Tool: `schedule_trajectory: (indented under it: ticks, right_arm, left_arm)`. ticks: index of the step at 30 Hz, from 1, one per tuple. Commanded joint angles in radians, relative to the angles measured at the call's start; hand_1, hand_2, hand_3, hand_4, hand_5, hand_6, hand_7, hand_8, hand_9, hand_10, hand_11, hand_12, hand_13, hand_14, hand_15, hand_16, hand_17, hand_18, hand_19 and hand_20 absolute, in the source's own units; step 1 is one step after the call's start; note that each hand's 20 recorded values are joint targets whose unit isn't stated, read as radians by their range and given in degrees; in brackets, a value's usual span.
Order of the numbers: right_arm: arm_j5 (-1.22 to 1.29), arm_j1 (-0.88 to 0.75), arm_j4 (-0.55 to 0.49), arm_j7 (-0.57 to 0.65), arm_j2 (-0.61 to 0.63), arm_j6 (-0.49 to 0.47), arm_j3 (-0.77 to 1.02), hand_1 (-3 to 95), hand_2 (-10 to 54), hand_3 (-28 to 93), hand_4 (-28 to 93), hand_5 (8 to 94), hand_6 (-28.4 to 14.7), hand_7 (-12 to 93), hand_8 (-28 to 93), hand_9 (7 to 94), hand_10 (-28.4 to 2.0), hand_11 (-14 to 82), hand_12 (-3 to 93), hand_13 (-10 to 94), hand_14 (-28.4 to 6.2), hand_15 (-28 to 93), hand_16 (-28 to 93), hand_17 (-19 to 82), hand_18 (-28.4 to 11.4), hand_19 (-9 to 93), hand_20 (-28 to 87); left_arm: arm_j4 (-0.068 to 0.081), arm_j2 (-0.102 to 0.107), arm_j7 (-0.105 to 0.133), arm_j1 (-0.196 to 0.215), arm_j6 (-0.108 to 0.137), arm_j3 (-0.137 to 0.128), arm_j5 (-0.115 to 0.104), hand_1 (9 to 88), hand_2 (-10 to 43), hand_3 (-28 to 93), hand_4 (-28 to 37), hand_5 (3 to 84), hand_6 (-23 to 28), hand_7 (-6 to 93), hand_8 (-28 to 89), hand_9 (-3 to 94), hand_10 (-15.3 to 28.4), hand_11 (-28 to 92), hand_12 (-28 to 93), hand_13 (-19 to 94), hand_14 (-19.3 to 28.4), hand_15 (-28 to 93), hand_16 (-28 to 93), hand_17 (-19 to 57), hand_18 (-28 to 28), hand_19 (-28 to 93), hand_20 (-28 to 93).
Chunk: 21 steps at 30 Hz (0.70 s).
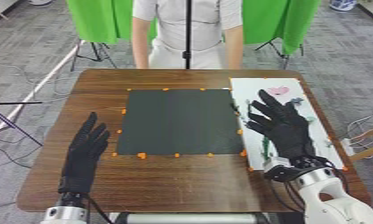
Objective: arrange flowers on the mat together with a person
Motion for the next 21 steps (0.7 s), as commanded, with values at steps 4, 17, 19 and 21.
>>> schedule_trajectory:
  ticks: [4, 17, 19, 21]
  right_arm:
    - [-0.001, 0.003, -0.006, -0.002, 0.003, 0.01, -0.017, 6.6, 12.2, 67, -28, 29.8, 4.0, 7, -9, 29.2, -10.5, 1.1, 15.9, 20, -19.3, -1, 31, 0, -21.2, 14, 12]
    - [-0.001, -0.012, -0.007, -0.004, -0.006, -0.006, 0.001, 6.5, 12.1, 67, -28, 29.8, 4.1, 7, -9, 29.3, -10.4, 1.1, 15.9, 20, -19.3, -1, 31, 0, -21.2, 14, 12]
    - [-0.001, -0.017, -0.007, -0.005, -0.01, -0.016, 0.008, 6.3, 12.1, 67, -28, 29.8, 4.1, 7, -9, 29.3, -10.4, 1.1, 16.0, 20, -19.3, -1, 31, 0, -21.2, 14, 12]
    - [-0.002, -0.024, -0.007, -0.005, -0.016, -0.027, 0.018, 6.5, 12.1, 67, -28, 29.8, 4.2, 7, -9, 29.3, -10.4, 1.1, 15.9, 20, -19.3, -1, 31, 0, -21.2, 14, 12]
  left_arm:
    - [-0.002, -0.003, 0.0, 0.012, 0.012, -0.001, -0.005, 18.2, 6.2, 73, -28.3, 21.8, -1.3, 9.4, -9, 23.4, 11.7, 5, 14, 16, 16.1, 9, 3, -16.3, 19.4, 36, 3]
    - [0.0, -0.002, 0.0, 0.009, 0.012, 0.002, -0.006, 18.2, 6.2, 73, -28.3, 21.8, -1.2, 9.5, -9, 23.5, 11.7, 5, 14, 16, 16.1, 9, 3, -16.2, 19.3, 36, 3]
    - [0.0, -0.002, 0.003, 0.011, 0.011, 0.001, -0.005, 18.3, 6.2, 73, -28.3, 21.8, -1.2, 9.5, -9, 23.5, 11.7, 5, 14, 16, 16.1, 9, 3, -16.2, 19.3, 36, 3]
    - [0.0, -0.002, 0.002, 0.01, 0.011, 0.001, -0.006, 18.3, 6.2, 73, -28.3, 21.8, -1.2, 9.5, -9, 23.4, 11.7, 5, 14, 16, 16.1, 9, 3, -16.2, 19.4, 36, 3]
